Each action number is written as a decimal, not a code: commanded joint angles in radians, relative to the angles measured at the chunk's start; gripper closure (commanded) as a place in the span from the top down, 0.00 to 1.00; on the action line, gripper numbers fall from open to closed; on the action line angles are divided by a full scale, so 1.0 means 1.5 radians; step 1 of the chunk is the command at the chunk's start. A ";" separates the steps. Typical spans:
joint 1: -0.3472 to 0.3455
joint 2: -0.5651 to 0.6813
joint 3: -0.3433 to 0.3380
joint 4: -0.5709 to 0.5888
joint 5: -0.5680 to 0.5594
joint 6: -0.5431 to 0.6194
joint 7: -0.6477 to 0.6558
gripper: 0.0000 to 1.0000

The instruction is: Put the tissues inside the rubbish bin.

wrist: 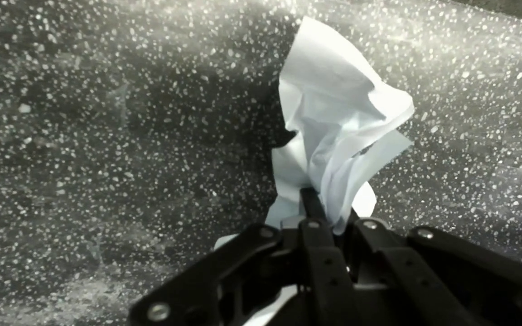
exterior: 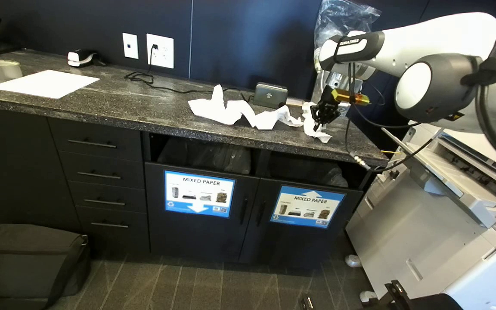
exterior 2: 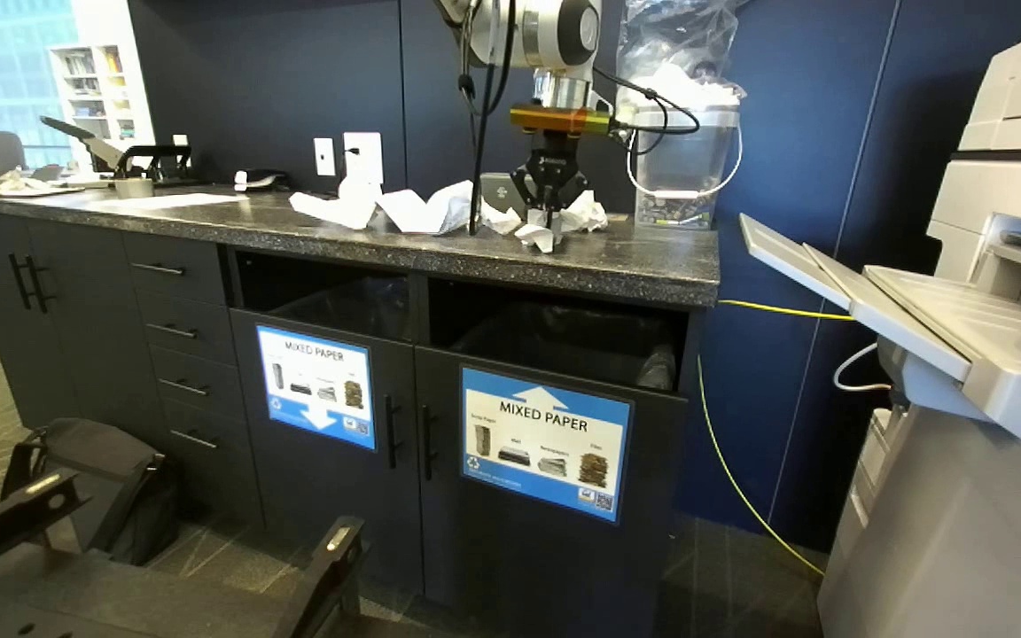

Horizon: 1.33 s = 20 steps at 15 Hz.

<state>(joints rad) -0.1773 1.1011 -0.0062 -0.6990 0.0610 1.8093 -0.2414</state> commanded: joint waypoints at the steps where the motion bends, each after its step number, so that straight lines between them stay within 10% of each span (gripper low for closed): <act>1: 0.013 -0.019 -0.011 -0.061 -0.011 0.056 0.016 0.10; 20: 0.044 -0.320 -0.028 -0.543 -0.050 0.219 0.058 0.10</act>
<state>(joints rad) -0.1297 0.7525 -0.0287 -1.3190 0.0144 2.0651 -0.1995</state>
